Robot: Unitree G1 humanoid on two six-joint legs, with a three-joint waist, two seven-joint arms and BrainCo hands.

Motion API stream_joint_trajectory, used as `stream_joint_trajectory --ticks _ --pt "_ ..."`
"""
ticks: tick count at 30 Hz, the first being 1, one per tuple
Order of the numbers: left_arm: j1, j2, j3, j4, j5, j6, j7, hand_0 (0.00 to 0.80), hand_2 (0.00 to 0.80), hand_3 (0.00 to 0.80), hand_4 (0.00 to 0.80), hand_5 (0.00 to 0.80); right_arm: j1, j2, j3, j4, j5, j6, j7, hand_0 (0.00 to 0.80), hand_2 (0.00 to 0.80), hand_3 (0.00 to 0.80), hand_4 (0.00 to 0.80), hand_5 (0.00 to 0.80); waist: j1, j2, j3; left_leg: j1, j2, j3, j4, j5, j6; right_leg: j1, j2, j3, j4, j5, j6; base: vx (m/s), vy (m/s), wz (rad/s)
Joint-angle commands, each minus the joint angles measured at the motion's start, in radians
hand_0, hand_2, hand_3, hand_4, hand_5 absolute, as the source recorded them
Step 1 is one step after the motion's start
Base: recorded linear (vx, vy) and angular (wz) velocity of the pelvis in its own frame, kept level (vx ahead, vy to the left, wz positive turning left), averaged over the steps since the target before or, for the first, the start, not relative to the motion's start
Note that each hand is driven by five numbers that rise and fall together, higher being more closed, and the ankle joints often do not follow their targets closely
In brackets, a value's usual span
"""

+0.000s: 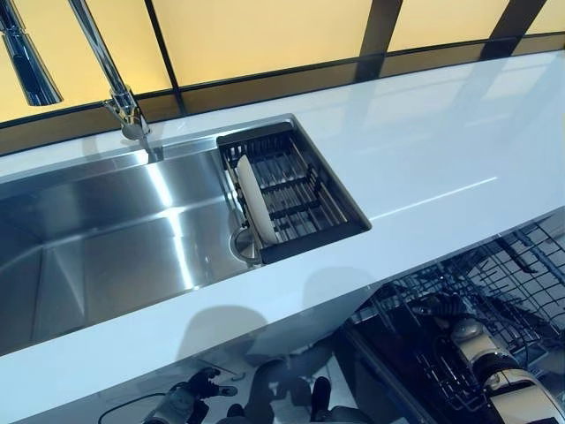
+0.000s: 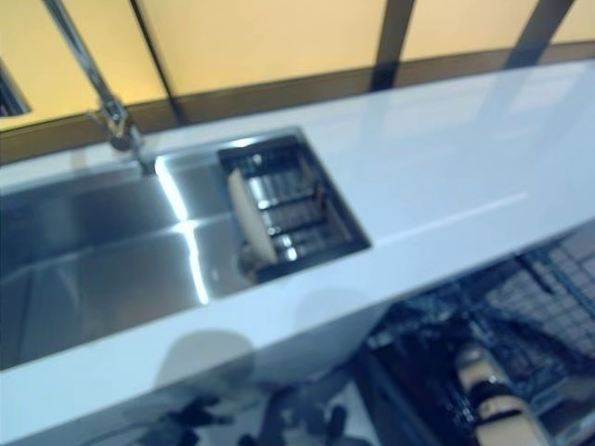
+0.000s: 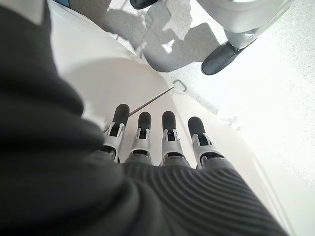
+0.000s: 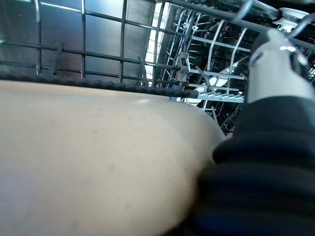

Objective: Take plates into dishwasher

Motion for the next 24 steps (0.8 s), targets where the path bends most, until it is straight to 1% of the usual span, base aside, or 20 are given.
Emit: stream_joint_trajectory --ticks 1,7,11,14,18,24 --pt "-0.083 0.007 0.004 0.055 0.025 -0.035 0.004 0.0 0.0 0.0 0.0 0.0 0.015 0.041 0.033 0.048 -0.008 0.006 0.005 0.0 0.0 0.0 0.0 0.0 0.02 -0.036 0.036 -0.046 -0.003 0.013 -0.027 0.098 0.001 0.057 -0.027 0.038 0.043 -0.078 0.063 0.0 0.0 0.0" --pt "-0.078 0.007 0.008 0.049 0.022 -0.032 0.009 0.0 0.0 0.0 0.0 0.0 0.015 0.026 0.02 0.009 0.001 0.014 -0.012 0.0 0.0 0.0 0.0 0.0 0.019 -0.039 0.037 -0.044 -0.003 0.015 -0.027 0.096 0.0 0.058 -0.028 0.038 0.043 -0.078 0.064 0.0 0.0 0.0" --pt "-0.067 0.014 0.014 0.038 0.018 -0.031 0.011 0.0 0.0 0.0 0.0 0.0 0.024 0.004 -0.005 -0.056 0.015 0.038 -0.026 0.0 0.0 0.0 0.0 0.0 0.014 -0.042 0.04 -0.042 -0.001 0.02 -0.028 0.096 0.0 0.057 -0.027 0.038 0.044 -0.075 0.065 0.0 0.0 0.0" --pt "-0.06 0.018 0.023 0.035 0.022 -0.03 0.008 0.0 0.0 0.0 0.0 0.0 0.033 -0.013 -0.027 -0.081 0.026 0.03 -0.033 0.0 0.0 0.0 0.0 0.0 0.012 -0.046 0.039 -0.039 0.0 0.024 -0.029 0.095 0.0 0.059 -0.026 0.04 0.043 -0.075 0.066 0.0 0.0 0.0" --pt "-0.044 0.025 0.034 0.021 0.024 -0.025 0.006 0.0 0.0 0.0 0.0 0.0 0.052 -0.043 -0.066 -0.156 0.053 0.021 -0.05 0.0 0.0 0.0 0.0 0.0 0.008 -0.054 0.037 -0.033 0.004 0.031 -0.03 0.092 0.001 0.063 -0.024 0.043 0.041 -0.075 0.068 0.004 0.002 -0.01" --pt "-0.022 0.029 0.049 0.003 0.028 -0.018 0.009 0.0 0.0 0.0 0.0 0.0 0.088 -0.07 -0.119 -0.245 0.067 0.03 -0.057 0.0 0.0 0.0 0.0 0.0 0.002 -0.063 0.032 -0.024 0.009 0.042 -0.032 0.088 0.001 0.069 -0.021 0.045 0.039 -0.074 0.07 0.014 0.003 -0.05"
